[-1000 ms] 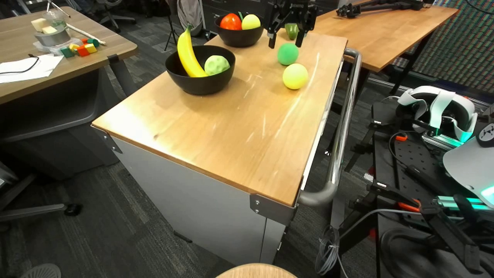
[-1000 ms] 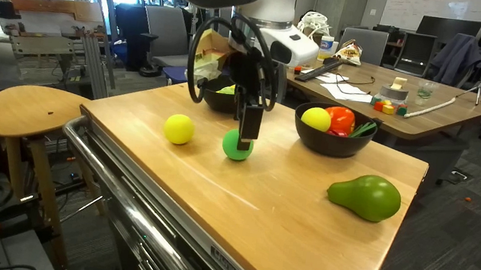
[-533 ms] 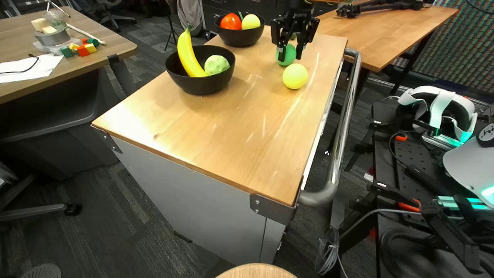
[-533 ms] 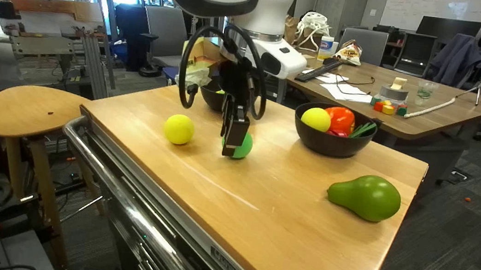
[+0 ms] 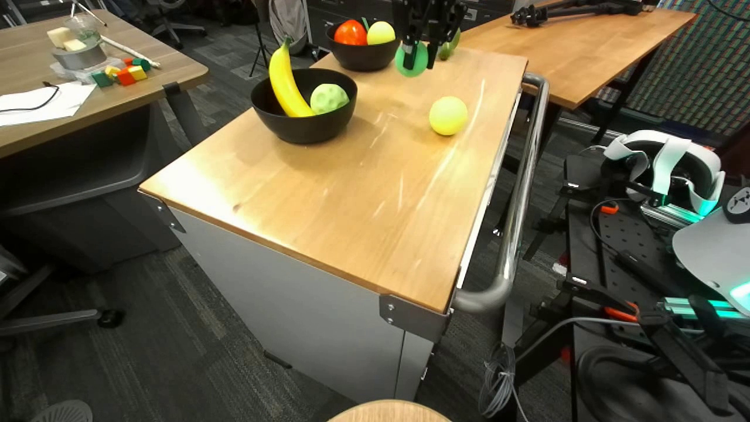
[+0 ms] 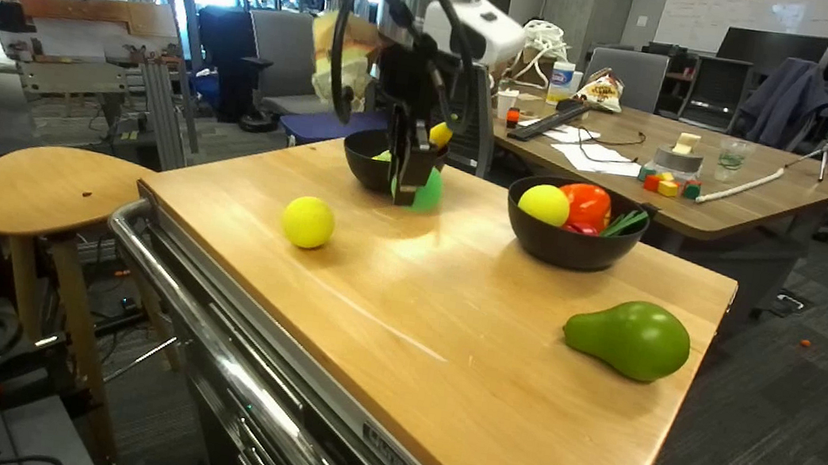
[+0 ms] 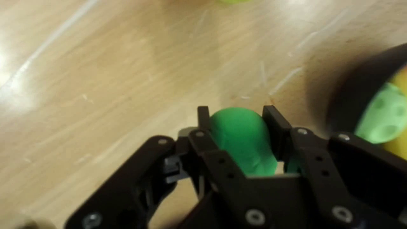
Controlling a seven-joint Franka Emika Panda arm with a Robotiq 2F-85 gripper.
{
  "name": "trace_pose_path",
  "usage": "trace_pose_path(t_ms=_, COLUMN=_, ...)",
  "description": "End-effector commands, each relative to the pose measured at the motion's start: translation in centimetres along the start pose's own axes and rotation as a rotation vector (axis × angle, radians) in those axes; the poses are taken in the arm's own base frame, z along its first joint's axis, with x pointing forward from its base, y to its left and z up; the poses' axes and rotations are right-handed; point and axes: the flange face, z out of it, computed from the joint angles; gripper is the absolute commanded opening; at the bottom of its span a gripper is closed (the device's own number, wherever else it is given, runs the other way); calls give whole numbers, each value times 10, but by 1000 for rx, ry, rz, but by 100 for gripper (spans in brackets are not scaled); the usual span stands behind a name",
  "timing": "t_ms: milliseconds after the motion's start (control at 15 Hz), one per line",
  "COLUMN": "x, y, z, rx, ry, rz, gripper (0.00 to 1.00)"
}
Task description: Pick up the fruit toys from the table and put them in the two black bowls.
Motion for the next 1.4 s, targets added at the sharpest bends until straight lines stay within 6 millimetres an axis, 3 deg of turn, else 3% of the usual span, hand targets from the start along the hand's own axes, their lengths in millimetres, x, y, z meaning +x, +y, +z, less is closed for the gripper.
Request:
trace_pose_path(t_ms=0, x=-15, y=-47, z=-70, rx=142, ry=102, rz=-82, gripper=19)
trace_pose_path(t_ms=133, x=-14, y=-84, z=-91, rx=218, ry=148, rz=-131, gripper=19)
trace_pose_path(t_ms=267, x=-9, y=-125, z=-98, rx=294, ry=167, rz=-169, gripper=19)
trace_pose_path(t_ms=400, x=-4, y=-156, z=-90, rx=285, ry=127, rz=-165, gripper=19)
trace_pose_path(t_ms=533, x=3, y=-173, z=-78, rx=249, ry=111, rz=-166, gripper=19)
trace_pose_path(t_ms=667, x=11, y=-181, z=-64, rx=211, ry=96, rz=-160, gripper=19)
trace_pose_path(t_ms=933, x=23, y=-179, z=-32, rx=131, ry=51, rz=-115, gripper=19)
trace_pose_path(t_ms=1333, x=12, y=-167, z=17, rx=62, ry=-54, rz=-75, gripper=19)
